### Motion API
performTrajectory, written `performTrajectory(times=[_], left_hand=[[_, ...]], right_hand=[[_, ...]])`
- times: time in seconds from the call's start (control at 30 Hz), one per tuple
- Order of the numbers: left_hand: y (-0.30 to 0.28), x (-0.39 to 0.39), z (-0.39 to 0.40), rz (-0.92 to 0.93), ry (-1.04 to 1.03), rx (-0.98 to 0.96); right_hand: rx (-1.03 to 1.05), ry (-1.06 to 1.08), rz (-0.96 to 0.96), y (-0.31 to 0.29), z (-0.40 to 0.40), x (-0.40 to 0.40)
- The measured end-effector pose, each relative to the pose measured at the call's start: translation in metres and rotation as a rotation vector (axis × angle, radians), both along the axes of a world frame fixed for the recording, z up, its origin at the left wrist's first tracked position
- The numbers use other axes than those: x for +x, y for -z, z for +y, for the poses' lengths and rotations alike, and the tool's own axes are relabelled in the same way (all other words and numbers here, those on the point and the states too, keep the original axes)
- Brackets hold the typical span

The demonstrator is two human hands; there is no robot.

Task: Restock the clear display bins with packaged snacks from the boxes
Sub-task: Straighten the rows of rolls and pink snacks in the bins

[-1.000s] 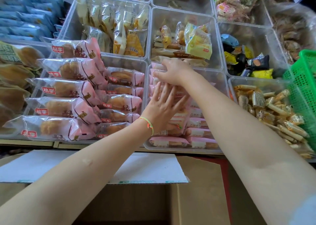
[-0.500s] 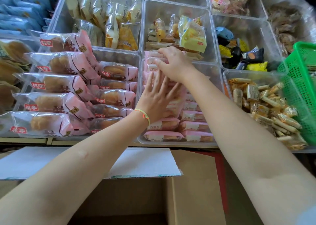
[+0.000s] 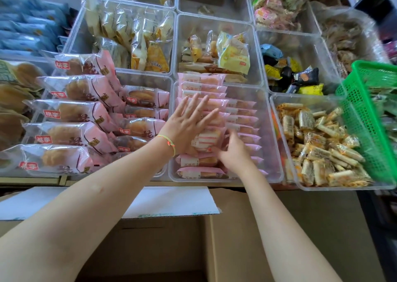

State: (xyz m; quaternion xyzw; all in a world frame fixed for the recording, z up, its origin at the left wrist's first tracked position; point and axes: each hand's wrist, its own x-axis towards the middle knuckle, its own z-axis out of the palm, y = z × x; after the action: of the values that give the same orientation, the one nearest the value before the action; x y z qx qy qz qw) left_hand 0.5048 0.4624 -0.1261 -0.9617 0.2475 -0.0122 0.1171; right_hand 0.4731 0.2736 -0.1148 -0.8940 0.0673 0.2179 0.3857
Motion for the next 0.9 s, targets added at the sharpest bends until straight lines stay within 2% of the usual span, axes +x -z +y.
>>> performTrajectory(times=[0.13, 0.17, 0.23, 0.3, 0.33, 0.47, 0.6, 0.77, 0.9], left_hand=[[-0.011, 0.000, 0.009, 0.055, -0.011, 0.031], [-0.015, 0.000, 0.007, 0.058, -0.031, 0.003], [-0.019, 0.000, 0.001, 0.056, -0.062, -0.048], [-0.021, 0.000, -0.006, 0.087, -0.079, -0.065], [-0.020, 0.000, -0.008, 0.110, -0.095, -0.068], [-0.014, -0.002, -0.006, 0.124, -0.129, -0.053], [-0.013, -0.007, -0.001, 0.099, -0.151, -0.053], [-0.012, 0.000, -0.001, 0.079, -0.135, -0.014], [-0.018, 0.004, -0.003, 0.124, -0.070, 0.014]], right_hand=[[-0.212, -0.028, -0.035, -0.007, -0.010, 0.008], [-0.183, 0.019, -0.075, -0.012, -0.011, 0.010], [0.031, 0.192, -0.138, -0.022, -0.006, 0.017], [0.300, 0.327, -0.084, -0.031, 0.007, 0.029], [0.372, 0.364, -0.058, -0.035, 0.013, 0.037], [0.444, 0.375, -0.029, -0.040, 0.037, 0.073], [0.460, 0.254, 0.029, -0.047, 0.048, 0.079], [0.521, 0.399, 0.043, -0.043, 0.048, 0.074], [0.557, 0.299, 0.077, -0.035, 0.054, 0.076]])
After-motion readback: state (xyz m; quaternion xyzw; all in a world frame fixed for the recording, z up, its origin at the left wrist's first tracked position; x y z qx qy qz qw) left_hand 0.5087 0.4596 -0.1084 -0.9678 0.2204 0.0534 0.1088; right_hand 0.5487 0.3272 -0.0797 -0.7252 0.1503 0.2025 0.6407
